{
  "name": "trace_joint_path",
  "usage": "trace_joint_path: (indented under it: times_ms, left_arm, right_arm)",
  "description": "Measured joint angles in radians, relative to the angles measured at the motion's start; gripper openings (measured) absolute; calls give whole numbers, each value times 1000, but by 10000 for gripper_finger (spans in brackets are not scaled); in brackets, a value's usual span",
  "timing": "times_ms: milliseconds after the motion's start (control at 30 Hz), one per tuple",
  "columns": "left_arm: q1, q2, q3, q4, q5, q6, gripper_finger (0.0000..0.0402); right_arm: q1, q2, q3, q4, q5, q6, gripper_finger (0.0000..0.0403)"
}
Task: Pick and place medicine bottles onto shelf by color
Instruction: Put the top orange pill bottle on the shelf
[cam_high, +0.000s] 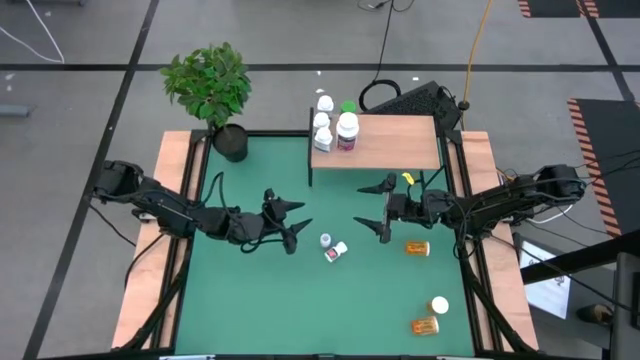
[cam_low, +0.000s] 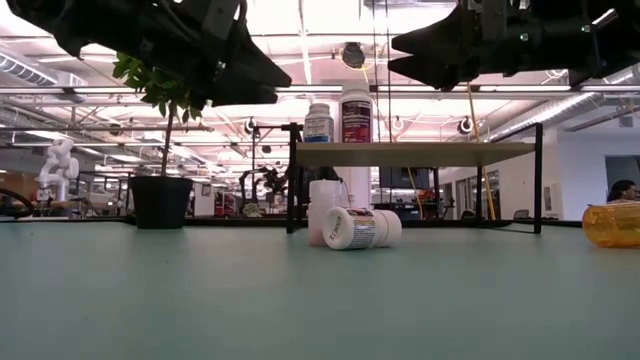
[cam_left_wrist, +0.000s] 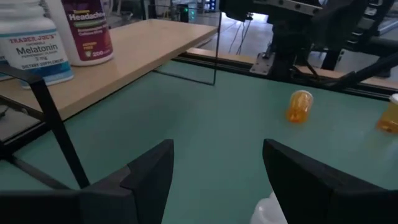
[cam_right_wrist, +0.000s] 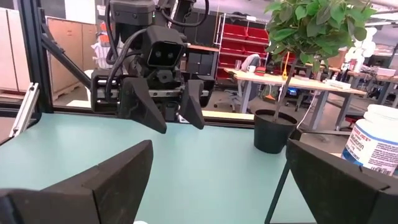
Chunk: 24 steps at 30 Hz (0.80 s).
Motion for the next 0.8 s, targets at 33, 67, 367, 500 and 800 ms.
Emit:
trace_joint_path:
  times_ms: [33,67,367,500,800]
  left_arm:
    - [-1,0,0,1,0,0,246]
    - [-1,0,0,1,1,0,246]
    - [-1,0,0,0,3,1,246]
    - [-1,0,0,0,4,7,246]
    - [-1,0,0,-2,4,8,246]
  right_arm:
    - [0,0,0,0,0,0,364]
    - [0,0,0,1,0,0,364]
    - [0,0,0,2,0,0,364]
    - [-3,0,0,-19,0,-2,364]
    - [-28,0,-1,-66,-1,29,364]
